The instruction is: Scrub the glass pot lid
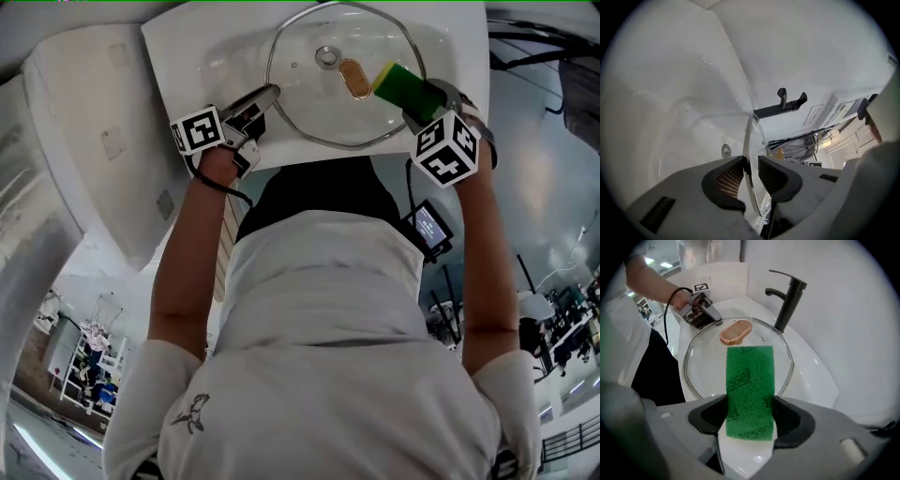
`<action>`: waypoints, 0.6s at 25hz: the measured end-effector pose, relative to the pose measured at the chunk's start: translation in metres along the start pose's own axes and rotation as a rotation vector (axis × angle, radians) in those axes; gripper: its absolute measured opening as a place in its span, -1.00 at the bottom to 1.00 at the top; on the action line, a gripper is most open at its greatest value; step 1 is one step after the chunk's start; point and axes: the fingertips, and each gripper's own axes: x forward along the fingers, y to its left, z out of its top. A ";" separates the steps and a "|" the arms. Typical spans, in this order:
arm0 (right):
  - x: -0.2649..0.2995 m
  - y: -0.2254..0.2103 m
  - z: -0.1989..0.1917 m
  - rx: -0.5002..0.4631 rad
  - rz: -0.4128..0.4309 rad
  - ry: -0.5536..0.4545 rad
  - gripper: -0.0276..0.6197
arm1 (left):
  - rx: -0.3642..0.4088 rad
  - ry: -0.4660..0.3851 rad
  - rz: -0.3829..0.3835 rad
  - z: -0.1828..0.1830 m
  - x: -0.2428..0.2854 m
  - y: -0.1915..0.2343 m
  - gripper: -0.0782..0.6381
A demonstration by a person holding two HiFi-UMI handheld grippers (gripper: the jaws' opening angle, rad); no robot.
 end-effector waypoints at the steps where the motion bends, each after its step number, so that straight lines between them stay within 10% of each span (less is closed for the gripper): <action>1: -0.001 0.006 -0.002 0.027 -0.007 -0.002 -0.01 | 0.000 0.001 -0.002 0.000 0.000 0.000 -0.51; 15: 0.000 0.121 0.035 0.037 0.040 0.010 -0.01 | -0.014 -0.024 -0.020 0.005 -0.001 0.000 -0.52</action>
